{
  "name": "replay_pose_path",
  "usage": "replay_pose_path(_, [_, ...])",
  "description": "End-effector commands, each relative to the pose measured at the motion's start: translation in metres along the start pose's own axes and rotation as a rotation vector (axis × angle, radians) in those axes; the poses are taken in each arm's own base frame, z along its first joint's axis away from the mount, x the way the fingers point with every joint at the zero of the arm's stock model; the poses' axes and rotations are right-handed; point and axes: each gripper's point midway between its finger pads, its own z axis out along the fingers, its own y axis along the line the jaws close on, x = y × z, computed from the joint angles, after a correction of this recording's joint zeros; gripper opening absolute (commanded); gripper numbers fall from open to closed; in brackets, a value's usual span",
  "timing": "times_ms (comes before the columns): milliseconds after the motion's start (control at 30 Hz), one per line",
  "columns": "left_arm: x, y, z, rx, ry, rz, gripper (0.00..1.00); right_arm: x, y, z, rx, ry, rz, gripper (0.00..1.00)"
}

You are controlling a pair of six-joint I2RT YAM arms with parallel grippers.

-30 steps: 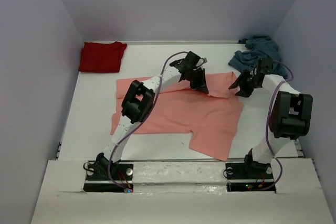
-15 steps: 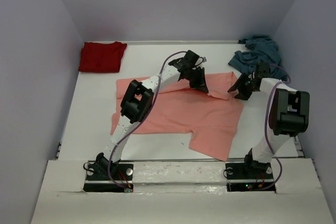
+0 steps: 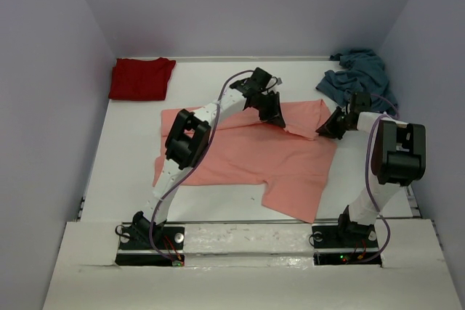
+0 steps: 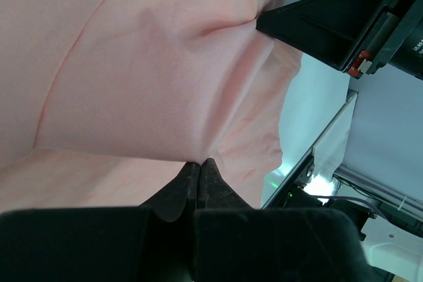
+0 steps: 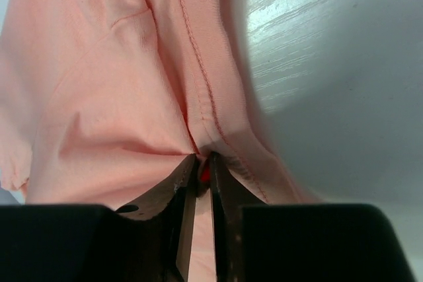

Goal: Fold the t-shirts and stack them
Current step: Fold the tshirt

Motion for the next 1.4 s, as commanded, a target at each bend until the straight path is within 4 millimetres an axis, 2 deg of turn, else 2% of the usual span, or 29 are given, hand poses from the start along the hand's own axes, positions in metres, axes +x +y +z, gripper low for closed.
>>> replay_pose_path(0, [-0.011, -0.040, -0.033, 0.086, -0.030, 0.061, 0.03, -0.014, 0.010, -0.008, -0.017, -0.033, 0.003, 0.24])
replay_pose_path(200, [-0.011, -0.040, -0.031, 0.090, -0.021, 0.058, 0.03, -0.022, 0.018, -0.014, -0.010, -0.025, 0.011, 0.37])
replay_pose_path(300, [-0.010, -0.038, -0.030, 0.088, -0.017, 0.056, 0.03, -0.032, 0.035, -0.021, -0.034, -0.011, 0.032, 0.40])
replay_pose_path(467, [-0.009, -0.035, -0.029, 0.081, -0.012, 0.052, 0.03, -0.041, 0.050, -0.027, -0.061, 0.004, 0.052, 0.41])
replay_pose_path(600, [-0.009, -0.034, -0.029, 0.080, -0.012, 0.049, 0.06, -0.039, 0.053, -0.027, -0.070, 0.027, 0.063, 0.41])
replay_pose_path(867, [-0.011, -0.035, -0.028, 0.103, -0.007, 0.028, 0.14, -0.028, 0.042, -0.028, -0.041, 0.045, 0.041, 0.42])
replay_pose_path(1067, [-0.035, -0.034, -0.040, 0.139, -0.054, 0.002, 0.21, -0.012, 0.031, -0.033, -0.020, 0.046, 0.028, 0.42])
replay_pose_path(1133, [-0.041, -0.034, -0.043, 0.158, -0.064, -0.021, 0.25, -0.012, 0.033, -0.037, -0.031, 0.033, 0.019, 0.42])
replay_pose_path(1367, [-0.080, -0.039, -0.061, 0.235, -0.144, -0.057, 0.25, -0.006, 0.031, -0.040, -0.034, 0.038, 0.013, 0.42])
